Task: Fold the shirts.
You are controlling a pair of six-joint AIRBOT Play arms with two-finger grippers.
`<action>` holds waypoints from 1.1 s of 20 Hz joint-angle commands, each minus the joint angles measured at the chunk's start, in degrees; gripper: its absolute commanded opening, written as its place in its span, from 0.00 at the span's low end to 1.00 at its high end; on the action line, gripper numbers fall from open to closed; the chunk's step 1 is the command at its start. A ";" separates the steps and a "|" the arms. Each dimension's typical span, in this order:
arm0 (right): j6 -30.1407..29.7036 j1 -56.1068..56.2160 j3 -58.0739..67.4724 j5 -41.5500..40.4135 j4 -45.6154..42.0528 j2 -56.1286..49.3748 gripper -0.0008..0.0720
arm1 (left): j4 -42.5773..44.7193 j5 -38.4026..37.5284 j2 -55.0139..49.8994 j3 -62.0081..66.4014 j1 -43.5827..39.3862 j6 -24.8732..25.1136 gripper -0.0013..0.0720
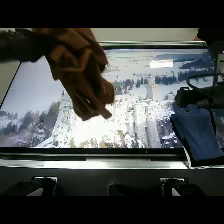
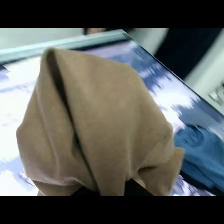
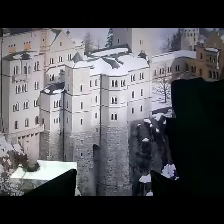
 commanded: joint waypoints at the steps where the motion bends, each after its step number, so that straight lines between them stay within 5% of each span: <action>1: -0.02 0.02 0.04 4.83 -0.04 4.35 0.76 | 1.40 -3.61 -0.92 -1.77 -7.04 -0.44 0.06; 8: 0.02 0.02 -0.09 9.01 0.15 0.22 0.76 | 0.35 -2.78 -19.19 -16.76 -13.70 -2.45 0.06; 9: 0.00 0.02 -0.09 8.90 0.20 -1.75 0.76 | -0.63 -2.49 -22.88 -16.98 -14.19 -3.06 0.19; 10: 0.00 0.02 -0.09 8.94 0.42 -3.96 0.76 | -1.95 -2.75 -25.92 -16.50 -14.12 -4.04 0.72; 11: 0.00 0.02 -0.09 8.81 0.85 -6.16 0.77 | -3.21 -3.10 -28.13 -15.41 -13.31 -5.55 0.99; 14: -2.16 0.02 -0.09 8.44 6.95 -13.64 0.80 | -1.60 -6.32 -28.55 -10.91 -7.13 -5.68 0.99; 16: -5.25 0.04 -0.61 7.54 14.19 -18.29 0.96 | 2.05 -11.63 -26.53 -9.90 -0.87 -6.25 0.99; 19: -6.47 0.04 -2.91 5.57 19.47 -24.00 0.95 | 7.54 -18.25 -22.08 -14.78 7.37 -6.23 0.99; 22: -6.47 0.04 -6.29 2.40 19.85 -27.89 0.95 | 6.49 -14.34 -16.11 -28.55 10.49 -5.79 0.98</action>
